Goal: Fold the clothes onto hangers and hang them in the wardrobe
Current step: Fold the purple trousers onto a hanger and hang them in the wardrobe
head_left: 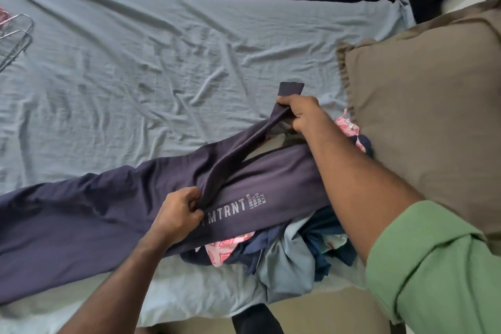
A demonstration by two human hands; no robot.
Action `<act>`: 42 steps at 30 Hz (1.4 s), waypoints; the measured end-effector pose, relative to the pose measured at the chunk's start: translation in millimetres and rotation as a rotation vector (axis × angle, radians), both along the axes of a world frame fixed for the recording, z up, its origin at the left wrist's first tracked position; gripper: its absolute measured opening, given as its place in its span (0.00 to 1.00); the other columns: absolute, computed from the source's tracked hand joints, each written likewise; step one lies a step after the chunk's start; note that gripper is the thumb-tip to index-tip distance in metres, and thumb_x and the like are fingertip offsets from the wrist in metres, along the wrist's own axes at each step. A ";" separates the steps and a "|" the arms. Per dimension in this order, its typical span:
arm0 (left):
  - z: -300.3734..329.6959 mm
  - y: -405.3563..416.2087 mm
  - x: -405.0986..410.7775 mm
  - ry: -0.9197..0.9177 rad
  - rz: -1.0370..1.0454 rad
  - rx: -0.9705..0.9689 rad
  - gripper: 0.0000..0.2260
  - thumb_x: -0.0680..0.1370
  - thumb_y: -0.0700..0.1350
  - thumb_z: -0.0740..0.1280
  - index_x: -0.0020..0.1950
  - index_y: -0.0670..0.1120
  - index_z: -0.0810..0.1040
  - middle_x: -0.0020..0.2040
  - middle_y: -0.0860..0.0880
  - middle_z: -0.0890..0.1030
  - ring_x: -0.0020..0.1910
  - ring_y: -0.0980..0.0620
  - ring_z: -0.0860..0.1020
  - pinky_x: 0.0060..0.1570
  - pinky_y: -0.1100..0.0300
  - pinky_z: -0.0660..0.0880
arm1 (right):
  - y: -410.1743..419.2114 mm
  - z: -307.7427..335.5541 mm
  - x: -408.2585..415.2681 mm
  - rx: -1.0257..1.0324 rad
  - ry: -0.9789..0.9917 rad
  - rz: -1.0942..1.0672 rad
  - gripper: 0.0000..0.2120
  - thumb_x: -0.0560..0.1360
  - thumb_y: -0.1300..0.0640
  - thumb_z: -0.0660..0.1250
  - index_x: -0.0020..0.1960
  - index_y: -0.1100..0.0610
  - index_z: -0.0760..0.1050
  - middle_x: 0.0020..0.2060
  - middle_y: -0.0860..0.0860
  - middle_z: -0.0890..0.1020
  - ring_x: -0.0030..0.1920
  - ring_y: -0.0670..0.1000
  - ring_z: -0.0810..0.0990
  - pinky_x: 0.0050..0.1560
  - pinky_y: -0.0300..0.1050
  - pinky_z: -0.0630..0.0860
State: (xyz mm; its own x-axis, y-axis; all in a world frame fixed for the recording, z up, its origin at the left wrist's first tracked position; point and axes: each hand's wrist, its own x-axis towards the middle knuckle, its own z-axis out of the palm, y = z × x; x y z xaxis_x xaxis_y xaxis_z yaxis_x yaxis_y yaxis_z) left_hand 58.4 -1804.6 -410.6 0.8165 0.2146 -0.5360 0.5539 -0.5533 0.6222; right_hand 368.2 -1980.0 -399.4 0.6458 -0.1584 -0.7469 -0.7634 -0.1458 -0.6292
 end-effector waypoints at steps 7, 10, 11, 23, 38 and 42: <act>18.6 -20.4 -13.3 -0.064 -0.158 0.161 0.09 0.68 0.34 0.69 0.38 0.46 0.73 0.36 0.52 0.74 0.35 0.42 0.75 0.35 0.52 0.72 | -89.8 46.0 -40.4 0.207 -0.109 -0.192 0.11 0.81 0.58 0.69 0.63 0.58 0.76 0.58 0.55 0.83 0.56 0.54 0.83 0.49 0.56 0.84; 25.5 -28.5 -21.2 -0.122 -0.203 0.210 0.07 0.70 0.35 0.68 0.37 0.45 0.72 0.35 0.54 0.69 0.32 0.41 0.71 0.32 0.52 0.70 | -119.7 59.9 -73.1 0.249 -0.183 -0.323 0.16 0.82 0.58 0.67 0.68 0.60 0.73 0.60 0.58 0.82 0.59 0.57 0.82 0.42 0.52 0.84; 29.1 -31.9 -24.5 -0.157 -0.214 0.217 0.06 0.69 0.36 0.66 0.37 0.45 0.71 0.34 0.54 0.67 0.31 0.43 0.68 0.31 0.54 0.68 | -128.0 64.5 -82.7 0.284 -0.205 -0.355 0.16 0.82 0.59 0.67 0.69 0.60 0.73 0.60 0.58 0.83 0.58 0.56 0.83 0.42 0.52 0.84; 18.5 -55.8 -39.6 0.024 -0.342 0.222 0.11 0.72 0.35 0.64 0.48 0.49 0.79 0.47 0.49 0.78 0.47 0.41 0.79 0.47 0.48 0.77 | -179.2 30.2 -126.4 -0.005 -0.087 -0.389 0.11 0.78 0.61 0.72 0.59 0.56 0.78 0.57 0.56 0.83 0.54 0.57 0.83 0.33 0.48 0.81; 23.8 -72.9 -30.7 -0.028 -0.312 0.273 0.07 0.79 0.39 0.64 0.48 0.46 0.81 0.48 0.47 0.80 0.45 0.40 0.79 0.41 0.50 0.75 | -183.9 21.2 -125.0 -0.056 -0.178 -0.379 0.06 0.79 0.63 0.70 0.49 0.52 0.80 0.51 0.53 0.86 0.49 0.53 0.85 0.46 0.56 0.85; 24.6 -70.0 -30.9 -0.029 -0.367 0.239 0.07 0.78 0.38 0.65 0.48 0.46 0.81 0.47 0.47 0.79 0.46 0.40 0.78 0.42 0.51 0.73 | -185.3 22.0 -127.7 -0.088 -0.229 -0.403 0.07 0.79 0.62 0.69 0.47 0.51 0.80 0.49 0.52 0.86 0.48 0.53 0.86 0.48 0.55 0.85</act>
